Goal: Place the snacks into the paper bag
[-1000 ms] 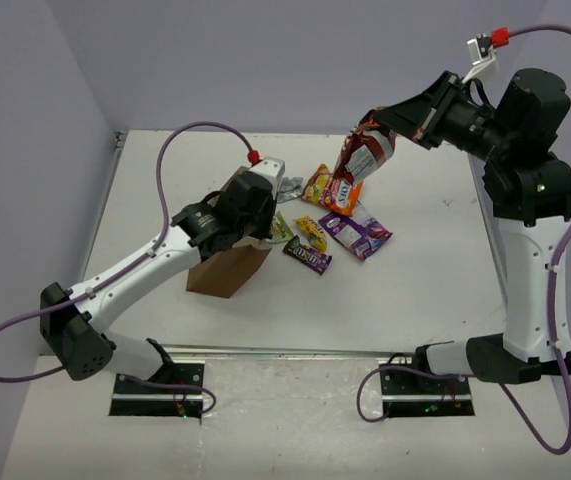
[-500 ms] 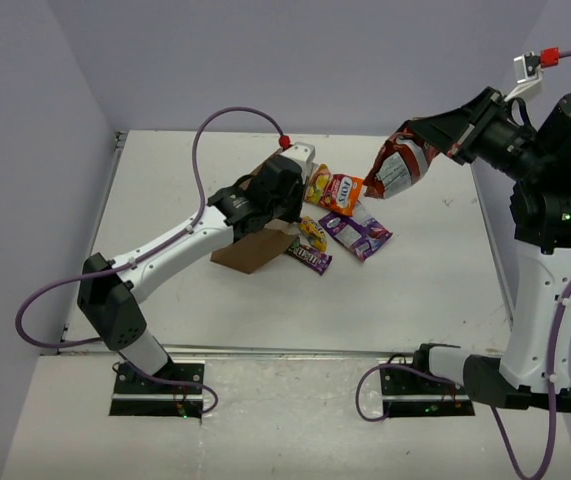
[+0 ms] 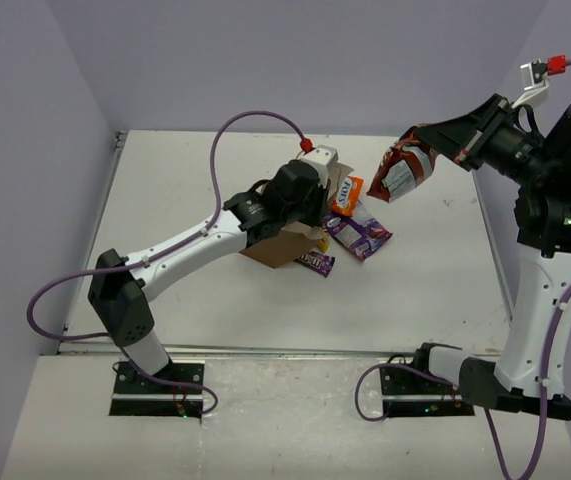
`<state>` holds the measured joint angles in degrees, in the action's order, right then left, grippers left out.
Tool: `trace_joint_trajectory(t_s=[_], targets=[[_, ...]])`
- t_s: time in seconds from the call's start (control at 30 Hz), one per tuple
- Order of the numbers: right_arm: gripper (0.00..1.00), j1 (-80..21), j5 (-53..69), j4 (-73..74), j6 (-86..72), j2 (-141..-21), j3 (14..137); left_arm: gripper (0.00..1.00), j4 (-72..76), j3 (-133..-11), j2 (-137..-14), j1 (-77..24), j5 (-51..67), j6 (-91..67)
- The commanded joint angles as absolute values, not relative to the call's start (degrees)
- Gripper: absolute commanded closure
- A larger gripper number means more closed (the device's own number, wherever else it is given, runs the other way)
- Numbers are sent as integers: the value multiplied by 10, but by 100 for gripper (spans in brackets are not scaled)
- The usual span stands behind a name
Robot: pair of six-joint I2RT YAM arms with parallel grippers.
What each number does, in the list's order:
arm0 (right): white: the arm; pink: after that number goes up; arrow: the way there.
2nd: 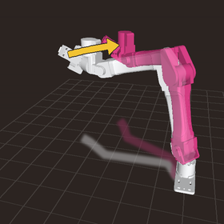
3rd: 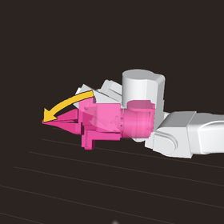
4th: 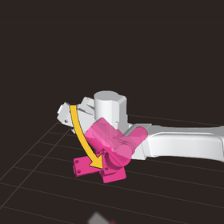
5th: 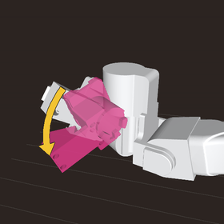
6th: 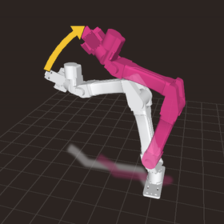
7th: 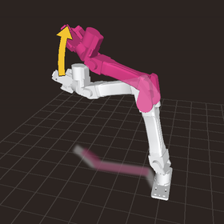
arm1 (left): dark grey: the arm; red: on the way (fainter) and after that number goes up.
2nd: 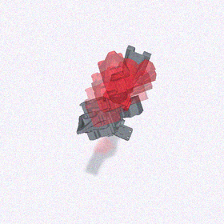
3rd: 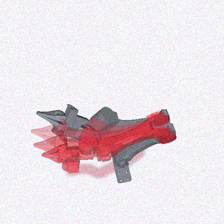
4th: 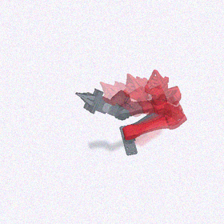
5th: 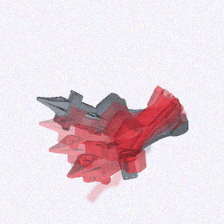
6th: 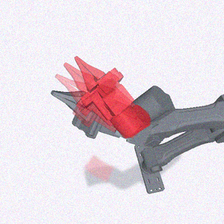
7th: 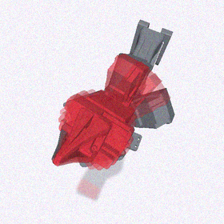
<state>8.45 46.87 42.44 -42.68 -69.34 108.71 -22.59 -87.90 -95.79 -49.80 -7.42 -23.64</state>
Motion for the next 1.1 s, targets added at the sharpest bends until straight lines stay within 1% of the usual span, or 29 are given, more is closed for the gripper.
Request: trace_joint_trajectory(t_s=[0.0, 0.13, 0.23, 0.4, 0.5, 0.53, 0.57, 0.63, 0.67, 0.7, 0.73, 0.77, 0.83, 0.87, 1.07], targets=[[100, 92, 500, 397, -434, -679, 1090, 100, -202, -907, -962, -508, -66, -253], [100, 96, 504, 397, -434, -675, 1089, 100, -272, -911, -948, -507, -159, -259], [100, 96, 504, 396, -437, -675, 1089, 95, -277, -892, -933, -507, -180, -265], [100, 96, 508, 394, -439, -679, 1091, 94, -296, -883, -911, -506, -215, -265], [100, 96, 508, 391, -440, -679, 1090, 89, -311, -888, -905, -506, -226, -263], [100, 96, 510, 387, -446, -679, 1086, 84, -315, -888, -903, -507, -230, -262], [100, 96, 515, 372, -453, -679, 1082, 83, -316, -886, -897, -507, -230, -262], [100, 96, 521, 359, -467, -681, 1075, 70, -318, -883, -891, -507, -237, -260], [100, 96, 528, 349, -471, -683, 1075, 59, -321, -883, -883, -507, -241, -259], [100, 96, 531, 346, -474, -687, 1076, 45, -322, -882, -879, -507, -246, -258], [100, 96, 531, 347, -475, -690, 1084, 41, -325, -882, -875, -507, -254, -256], [100, 96, 530, 348, -475, -693, 1088, 29, -326, -882, -868, -506, -257, -253], [100, 96, 532, 346, -477, -699, 1098, 14, -330, -886, -861, -506, -270, -249], [100, 96, 533, 345, -478, -700, 1099, 1, -331, -888, -860, -506, -273, -246], [100, 85, 559, 297, -511, -722, 1103, 0, -347, -925, -832, -506, -306, -229]])
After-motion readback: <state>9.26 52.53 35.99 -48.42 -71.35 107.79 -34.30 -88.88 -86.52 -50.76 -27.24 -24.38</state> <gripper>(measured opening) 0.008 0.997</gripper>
